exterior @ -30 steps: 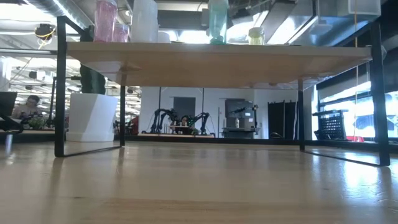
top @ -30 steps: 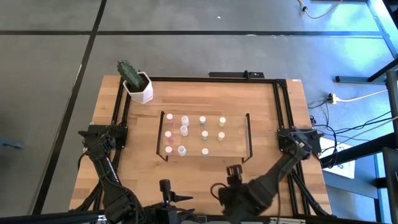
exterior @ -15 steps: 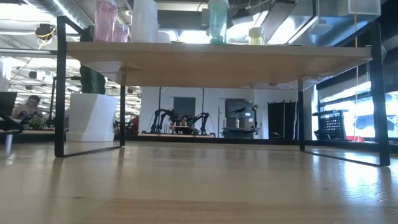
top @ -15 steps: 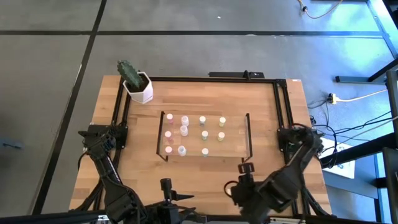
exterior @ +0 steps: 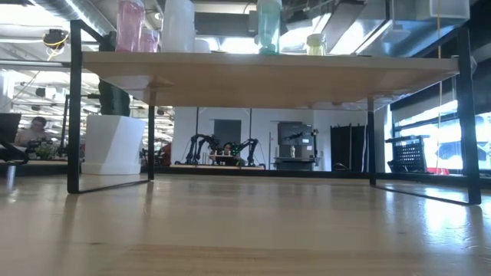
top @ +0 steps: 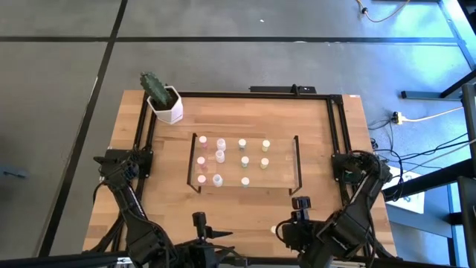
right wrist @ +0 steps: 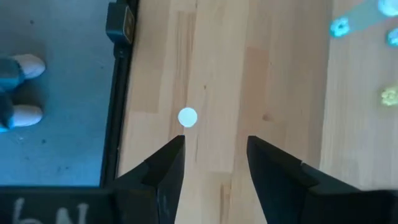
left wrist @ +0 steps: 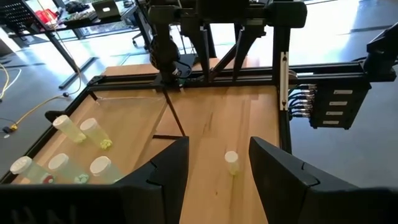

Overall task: Pick and place medicine bottles onto shelf by color
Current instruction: Put the yellow pill bottle on the shelf aligned with the other yellow pill bottles

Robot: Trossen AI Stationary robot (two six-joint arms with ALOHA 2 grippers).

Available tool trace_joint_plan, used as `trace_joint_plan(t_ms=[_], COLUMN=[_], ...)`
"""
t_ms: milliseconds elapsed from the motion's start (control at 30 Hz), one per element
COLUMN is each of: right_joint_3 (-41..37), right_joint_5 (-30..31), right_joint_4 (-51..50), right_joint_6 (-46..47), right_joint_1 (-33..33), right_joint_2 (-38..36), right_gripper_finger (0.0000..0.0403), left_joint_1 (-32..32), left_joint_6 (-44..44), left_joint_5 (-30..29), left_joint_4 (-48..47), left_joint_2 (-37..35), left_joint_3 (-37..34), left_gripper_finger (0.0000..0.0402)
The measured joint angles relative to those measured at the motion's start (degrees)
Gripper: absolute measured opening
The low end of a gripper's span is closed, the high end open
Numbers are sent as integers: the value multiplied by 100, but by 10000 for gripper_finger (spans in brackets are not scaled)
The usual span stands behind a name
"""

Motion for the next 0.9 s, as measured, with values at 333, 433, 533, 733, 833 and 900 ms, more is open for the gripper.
trace_joint_plan(t_ms=[333, 433, 533, 733, 833, 900], right_joint_3=[-1496, -2380, -3403, -4595, -4763, -4869], right_joint_5=[-89, -85, -223, -978, -1017, -979], right_joint_4=[69, 938, 2582, 4383, 4404, 4377], right_joint_6=[347, 594, 280, -914, -905, -920], right_joint_1=[-12, -12, -14, -7, -14, -14], right_joint_2=[-1038, -1721, -2315, -2723, -2724, -2723], right_gripper_finger=[174, 174, 174, 174, 174, 174], left_joint_1=[97, 157, 227, 357, 400, 411], left_joint_6=[15, 15, 14, 10, 4, 2], left_joint_5=[0, 0, 0, 2, 29, 35], left_joint_4=[-84, -84, -86, -86, -86, -86], left_joint_2=[0, 0, 0, 0, 0, 0], left_joint_3=[0, 0, 0, 0, 0, 0], left_gripper_finger=[160, 161, 160, 161, 160, 161])
